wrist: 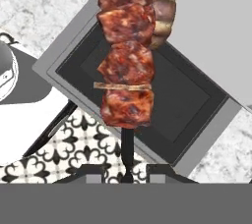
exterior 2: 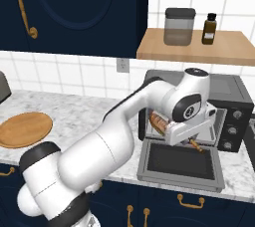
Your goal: Pick up the kebab skewer and baguette bread, and place them inside the toaster oven. Close the toaster oven door and start by setting the timer.
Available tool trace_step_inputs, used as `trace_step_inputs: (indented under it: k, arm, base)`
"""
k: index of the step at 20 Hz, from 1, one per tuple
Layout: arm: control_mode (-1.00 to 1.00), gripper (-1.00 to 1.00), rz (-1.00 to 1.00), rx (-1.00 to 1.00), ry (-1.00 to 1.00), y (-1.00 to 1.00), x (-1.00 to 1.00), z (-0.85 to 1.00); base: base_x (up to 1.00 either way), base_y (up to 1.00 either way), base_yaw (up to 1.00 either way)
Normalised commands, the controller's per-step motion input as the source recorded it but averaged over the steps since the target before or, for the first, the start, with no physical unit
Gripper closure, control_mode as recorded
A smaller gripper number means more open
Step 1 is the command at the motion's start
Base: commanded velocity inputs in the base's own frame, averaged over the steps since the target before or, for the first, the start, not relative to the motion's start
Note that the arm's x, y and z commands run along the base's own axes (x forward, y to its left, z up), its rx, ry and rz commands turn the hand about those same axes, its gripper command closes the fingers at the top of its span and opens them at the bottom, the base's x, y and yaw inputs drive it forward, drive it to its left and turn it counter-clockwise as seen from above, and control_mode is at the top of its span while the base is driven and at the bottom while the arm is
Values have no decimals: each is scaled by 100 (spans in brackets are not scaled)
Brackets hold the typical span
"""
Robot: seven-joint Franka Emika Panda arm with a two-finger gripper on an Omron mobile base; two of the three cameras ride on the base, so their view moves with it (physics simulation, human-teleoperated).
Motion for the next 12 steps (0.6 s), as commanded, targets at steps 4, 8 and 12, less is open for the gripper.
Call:
trace_step_inputs:
  k: [4, 8, 12]
  arm:
    - [-100, 100, 5, 3, 0, -19, 19, -29]
    - [-100, 100, 6, 2, 0, -25, 32, -10]
    - [-100, 100, 0, 6, 0, -3, 14, -3]
  base:
    - [0, 0, 0]
    - [0, 0, 0]
    - [0, 0, 0]
